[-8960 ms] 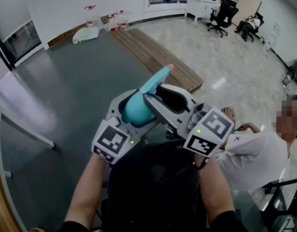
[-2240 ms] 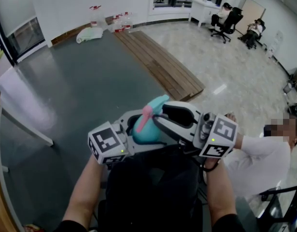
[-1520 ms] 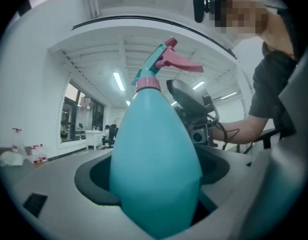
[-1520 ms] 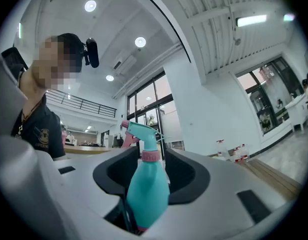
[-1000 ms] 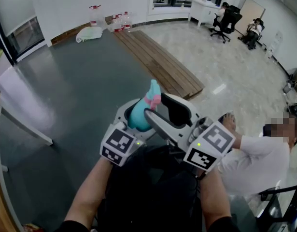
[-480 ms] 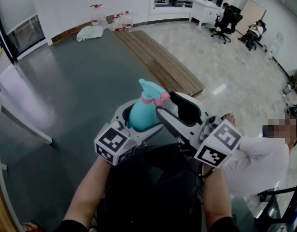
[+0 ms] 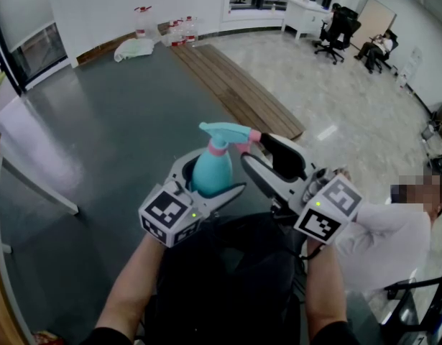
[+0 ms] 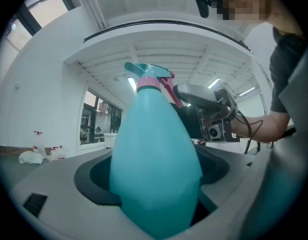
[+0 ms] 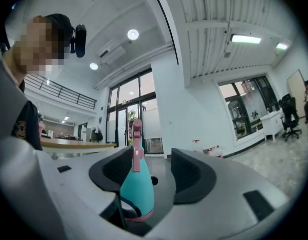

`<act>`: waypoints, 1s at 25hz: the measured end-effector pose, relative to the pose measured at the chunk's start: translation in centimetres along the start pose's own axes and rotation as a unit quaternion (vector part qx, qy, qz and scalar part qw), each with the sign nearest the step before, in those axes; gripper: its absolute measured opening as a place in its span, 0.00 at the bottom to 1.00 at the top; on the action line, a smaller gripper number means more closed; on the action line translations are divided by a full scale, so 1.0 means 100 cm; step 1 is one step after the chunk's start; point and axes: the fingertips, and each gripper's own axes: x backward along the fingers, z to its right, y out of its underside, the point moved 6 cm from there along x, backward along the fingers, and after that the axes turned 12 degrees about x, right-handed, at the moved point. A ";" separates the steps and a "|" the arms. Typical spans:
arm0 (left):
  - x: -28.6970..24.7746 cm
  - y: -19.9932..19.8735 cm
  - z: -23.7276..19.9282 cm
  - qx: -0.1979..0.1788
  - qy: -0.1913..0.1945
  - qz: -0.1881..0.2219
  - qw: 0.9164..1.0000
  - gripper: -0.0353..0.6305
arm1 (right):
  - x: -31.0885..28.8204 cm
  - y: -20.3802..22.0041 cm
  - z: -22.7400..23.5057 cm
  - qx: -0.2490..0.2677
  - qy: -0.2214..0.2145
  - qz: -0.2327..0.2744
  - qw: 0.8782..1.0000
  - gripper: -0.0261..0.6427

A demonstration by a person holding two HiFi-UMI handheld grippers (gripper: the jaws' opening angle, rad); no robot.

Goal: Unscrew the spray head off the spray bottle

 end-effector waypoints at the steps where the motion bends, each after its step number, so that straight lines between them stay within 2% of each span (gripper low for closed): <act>1: -0.001 0.001 0.000 0.000 -0.006 0.000 1.000 0.71 | 0.001 0.001 0.000 -0.001 0.000 0.000 1.000 0.39; 8: -0.002 0.005 -0.010 -0.010 -0.061 -0.014 0.998 0.71 | 0.005 -0.011 -0.013 0.002 0.018 0.026 1.000 0.39; 11: -0.003 0.004 -0.011 -0.012 -0.068 -0.016 0.997 0.71 | 0.001 -0.018 -0.024 0.005 0.003 0.032 0.999 0.39; 15: -0.003 0.003 -0.010 -0.014 -0.078 -0.012 0.997 0.71 | -0.013 -0.009 -0.037 0.004 -0.015 0.000 1.000 0.36; 21: -0.001 0.006 -0.009 -0.029 -0.100 -0.008 0.995 0.71 | -0.030 0.006 -0.036 -0.008 0.027 -0.033 0.999 0.36; 25: -0.006 0.008 0.000 -0.037 -0.097 -0.016 0.994 0.71 | -0.030 0.007 -0.033 -0.015 0.033 -0.036 0.999 0.36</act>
